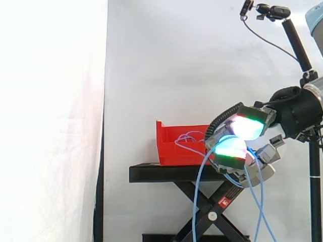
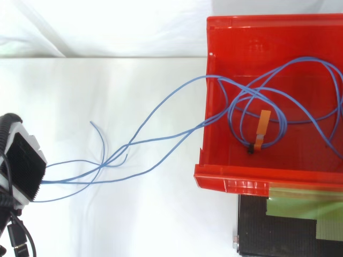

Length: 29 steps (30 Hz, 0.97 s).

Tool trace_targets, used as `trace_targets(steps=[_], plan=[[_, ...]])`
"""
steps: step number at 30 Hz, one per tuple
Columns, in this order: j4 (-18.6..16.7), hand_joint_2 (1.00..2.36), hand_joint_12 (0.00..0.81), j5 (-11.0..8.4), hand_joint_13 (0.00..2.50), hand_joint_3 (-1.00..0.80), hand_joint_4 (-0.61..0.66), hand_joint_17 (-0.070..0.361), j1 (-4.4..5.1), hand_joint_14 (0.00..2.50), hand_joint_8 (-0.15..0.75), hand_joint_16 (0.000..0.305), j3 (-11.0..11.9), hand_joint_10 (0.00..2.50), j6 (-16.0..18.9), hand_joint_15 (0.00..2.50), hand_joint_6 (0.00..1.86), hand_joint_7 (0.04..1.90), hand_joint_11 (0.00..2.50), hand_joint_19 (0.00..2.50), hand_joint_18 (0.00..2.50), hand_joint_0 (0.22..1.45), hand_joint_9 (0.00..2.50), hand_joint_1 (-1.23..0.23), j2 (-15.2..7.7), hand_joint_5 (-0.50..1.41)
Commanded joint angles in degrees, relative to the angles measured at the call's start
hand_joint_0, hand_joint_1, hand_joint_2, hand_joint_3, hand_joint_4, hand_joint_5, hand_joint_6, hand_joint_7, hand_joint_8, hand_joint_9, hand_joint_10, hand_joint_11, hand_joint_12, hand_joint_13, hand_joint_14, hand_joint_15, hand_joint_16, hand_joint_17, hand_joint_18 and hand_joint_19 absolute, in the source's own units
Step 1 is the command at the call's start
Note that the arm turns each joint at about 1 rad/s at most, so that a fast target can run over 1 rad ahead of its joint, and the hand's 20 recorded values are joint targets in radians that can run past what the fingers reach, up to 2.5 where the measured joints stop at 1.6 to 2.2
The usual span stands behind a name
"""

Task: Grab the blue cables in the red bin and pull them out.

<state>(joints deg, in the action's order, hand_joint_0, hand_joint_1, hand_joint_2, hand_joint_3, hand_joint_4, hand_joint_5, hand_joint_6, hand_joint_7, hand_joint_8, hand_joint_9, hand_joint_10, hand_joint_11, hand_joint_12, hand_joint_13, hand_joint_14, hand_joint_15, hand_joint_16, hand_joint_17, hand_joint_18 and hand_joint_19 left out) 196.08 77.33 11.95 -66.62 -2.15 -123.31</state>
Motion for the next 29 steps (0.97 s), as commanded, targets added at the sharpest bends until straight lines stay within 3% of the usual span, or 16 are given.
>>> trace_targets(steps=[1, 29], plan=[[0.0, 1.01, 0.29, 0.01, 1.27, -0.68, 0.05, 0.093, 0.0, 0.87, 0.237, 0.041, 0.0, 0.03, 0.0, 1.33, 1.64, 0.26, 1.24, 1.5, 1.07, 0.96, 1.15, -1.03, 0.0, 0.76], [0.0, 1.01, 0.29, -0.08, 1.27, -0.67, 0.04, 0.093, 0.0, 0.87, 0.235, 0.041, 0.0, 0.03, 0.0, 1.33, 1.64, 0.26, 1.24, 1.49, 1.07, 0.96, 1.15, -1.03, 0.0, 0.76]])
